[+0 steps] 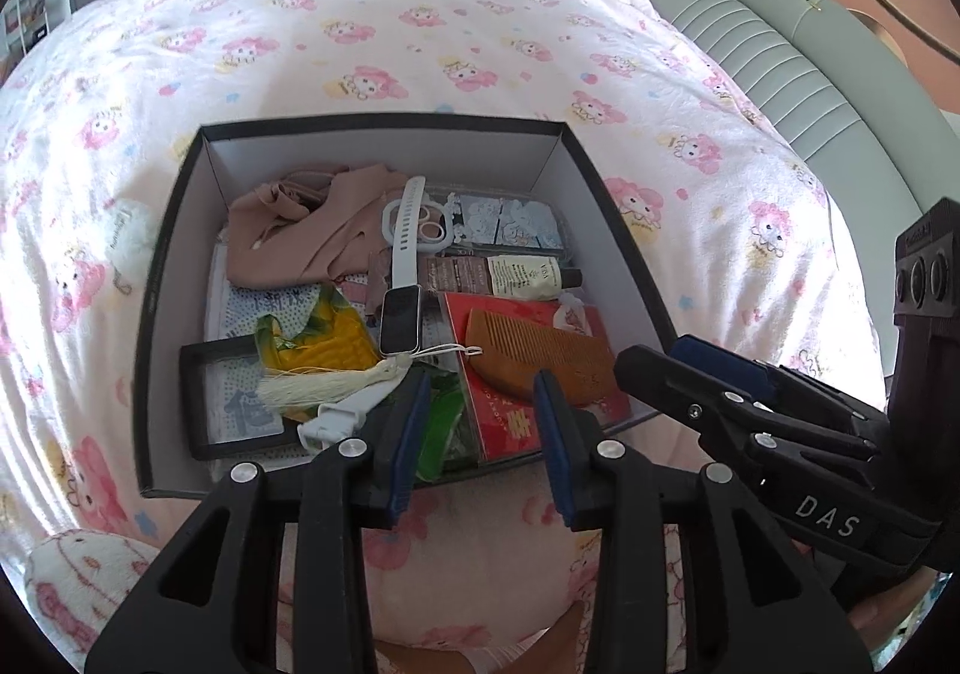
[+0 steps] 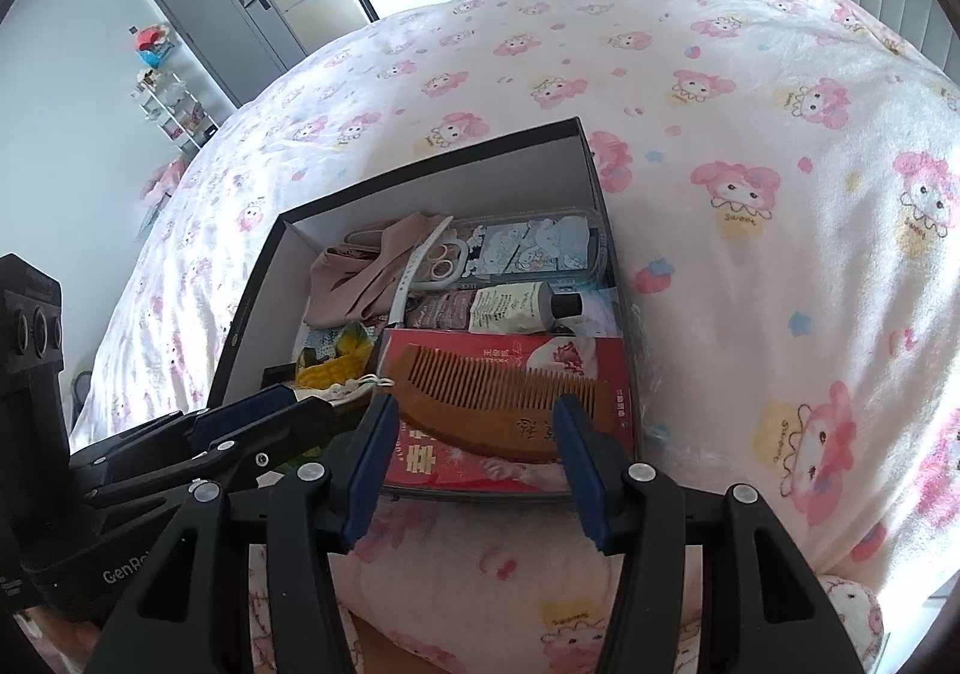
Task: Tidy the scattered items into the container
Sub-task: 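Carry the comb into the black box and open the left gripper, then move the left gripper back to the white plush pouch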
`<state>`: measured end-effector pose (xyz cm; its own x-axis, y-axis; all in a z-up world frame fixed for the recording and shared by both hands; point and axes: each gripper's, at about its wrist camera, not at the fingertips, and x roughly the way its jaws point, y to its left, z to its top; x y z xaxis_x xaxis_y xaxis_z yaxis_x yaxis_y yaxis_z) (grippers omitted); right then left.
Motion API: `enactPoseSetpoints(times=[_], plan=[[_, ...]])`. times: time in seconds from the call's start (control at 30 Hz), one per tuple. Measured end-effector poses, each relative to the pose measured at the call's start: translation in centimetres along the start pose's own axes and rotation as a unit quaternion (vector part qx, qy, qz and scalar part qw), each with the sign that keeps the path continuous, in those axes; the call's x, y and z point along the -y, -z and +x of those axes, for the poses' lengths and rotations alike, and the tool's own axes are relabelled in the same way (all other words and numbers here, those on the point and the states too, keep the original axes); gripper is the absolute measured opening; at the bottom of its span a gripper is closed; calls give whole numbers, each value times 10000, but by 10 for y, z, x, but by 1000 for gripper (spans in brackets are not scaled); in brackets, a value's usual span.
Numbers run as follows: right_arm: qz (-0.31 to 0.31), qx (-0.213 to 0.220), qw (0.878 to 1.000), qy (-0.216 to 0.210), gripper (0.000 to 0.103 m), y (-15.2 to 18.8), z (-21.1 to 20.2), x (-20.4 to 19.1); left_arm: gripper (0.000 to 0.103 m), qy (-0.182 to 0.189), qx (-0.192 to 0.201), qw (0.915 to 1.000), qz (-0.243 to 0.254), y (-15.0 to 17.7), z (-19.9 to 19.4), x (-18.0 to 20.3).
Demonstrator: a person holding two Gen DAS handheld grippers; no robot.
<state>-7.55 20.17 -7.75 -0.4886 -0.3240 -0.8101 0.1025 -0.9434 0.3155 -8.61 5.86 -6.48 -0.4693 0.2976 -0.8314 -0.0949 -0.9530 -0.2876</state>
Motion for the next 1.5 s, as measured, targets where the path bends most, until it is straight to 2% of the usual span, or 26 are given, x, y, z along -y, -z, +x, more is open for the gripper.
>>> enactPoseSetpoints(times=[0.2, 0.53, 0.73, 1.1, 1.27, 1.5], plan=[[-150, 242, 9996, -61, 50, 0, -24, -20, 44, -286, 168, 9994, 70, 2, -27, -2], [-378, 354, 9986, -80, 50, 12, -47, -54, 45, -621, 373, 9973, 122, 13, -65, -13], [-597, 389, 9970, -300, 50, 11, -49, -91, 48, -1015, 612, 9929, -25, 21, -97, -43], [-1113, 145, 9921, -560, 50, 11, -21, -164, 53, -1453, 786, 9847, -558, 32, -124, -114], [-1250, 88, 9903, -593, 50, 4, -6, -187, 54, -1331, 825, 9843, -812, 31, -126, -144], [-1339, -185, 9891, -584, 50, -2, 27, -213, 55, -1387, 800, 9826, -945, 24, -122, -181]])
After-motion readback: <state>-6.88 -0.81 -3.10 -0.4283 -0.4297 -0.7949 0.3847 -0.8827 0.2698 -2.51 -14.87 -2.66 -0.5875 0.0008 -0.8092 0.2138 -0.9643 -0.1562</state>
